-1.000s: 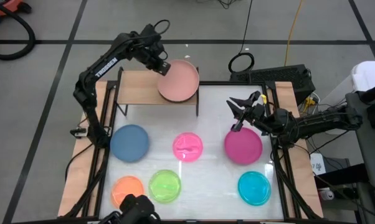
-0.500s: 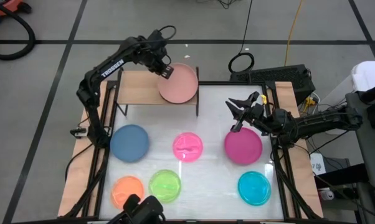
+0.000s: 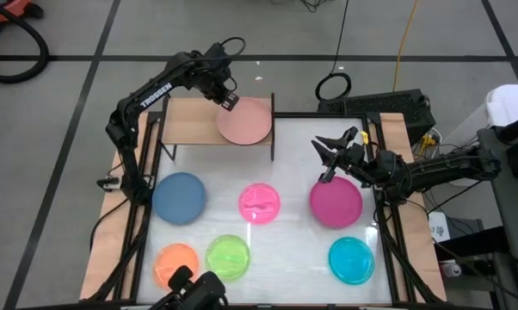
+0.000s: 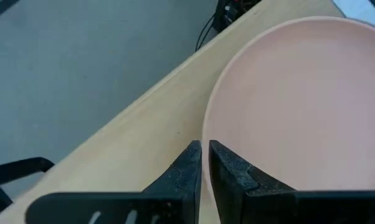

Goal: Place and stack plates onto a shelf
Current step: Stack the light blue plate on top of the peach plate on the shelf

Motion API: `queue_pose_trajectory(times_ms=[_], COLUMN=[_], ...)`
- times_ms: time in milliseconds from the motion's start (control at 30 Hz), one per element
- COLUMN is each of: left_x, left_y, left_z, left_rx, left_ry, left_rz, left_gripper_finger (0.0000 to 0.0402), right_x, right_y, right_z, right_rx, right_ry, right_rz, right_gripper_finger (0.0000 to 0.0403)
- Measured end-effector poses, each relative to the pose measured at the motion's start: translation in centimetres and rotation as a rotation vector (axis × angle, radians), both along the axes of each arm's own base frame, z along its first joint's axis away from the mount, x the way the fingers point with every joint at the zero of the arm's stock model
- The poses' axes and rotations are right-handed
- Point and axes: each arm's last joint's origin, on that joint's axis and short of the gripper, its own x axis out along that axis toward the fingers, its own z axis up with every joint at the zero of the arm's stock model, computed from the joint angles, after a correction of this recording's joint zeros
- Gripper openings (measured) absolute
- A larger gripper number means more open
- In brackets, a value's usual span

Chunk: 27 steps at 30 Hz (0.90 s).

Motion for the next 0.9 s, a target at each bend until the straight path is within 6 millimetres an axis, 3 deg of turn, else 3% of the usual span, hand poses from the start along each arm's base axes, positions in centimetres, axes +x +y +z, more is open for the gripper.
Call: queue_pose_trajectory(times_ms=[167,333,533,633,767,900], left_x=[-0.6,-2.6,-6.3,-8.4,-10.5,-11.7], left_y=[-0.5,-2.8,-8.9,-12.3,-16.5,-19.4], left_z=[0.6,3.6,9.5,11.2,10.7,7.5], left_rx=[0.020,0.070,0.224,0.281,0.296,0.306], left_ry=[0.037,0.021,-0.134,-0.249,-0.353,-0.402], left_rz=[-0.086,-0.139,-0.211,-0.228,-0.261,-0.286], left_gripper_finger=[0.0038,0.0038,0.0038,0.0038,0.0037,0.0037], right_x=[0.0,0.0,0.1,0.1,0.2,0.2], right_y=[0.0,0.0,0.0,0.0,0.0,0.0], right_z=[0.0,0.0,-0.2,-0.3,-0.5,-0.5], right_rx=[0.000,-0.001,0.002,0.021,0.042,0.071], right_ry=[0.003,0.005,0.025,0.028,0.031,0.014], right_rz=[0.000,0.000,0.002,0.009,0.017,0.027], right_gripper_finger=[0.0070,0.0070,0.0070,0.0070,0.0070,0.0070])
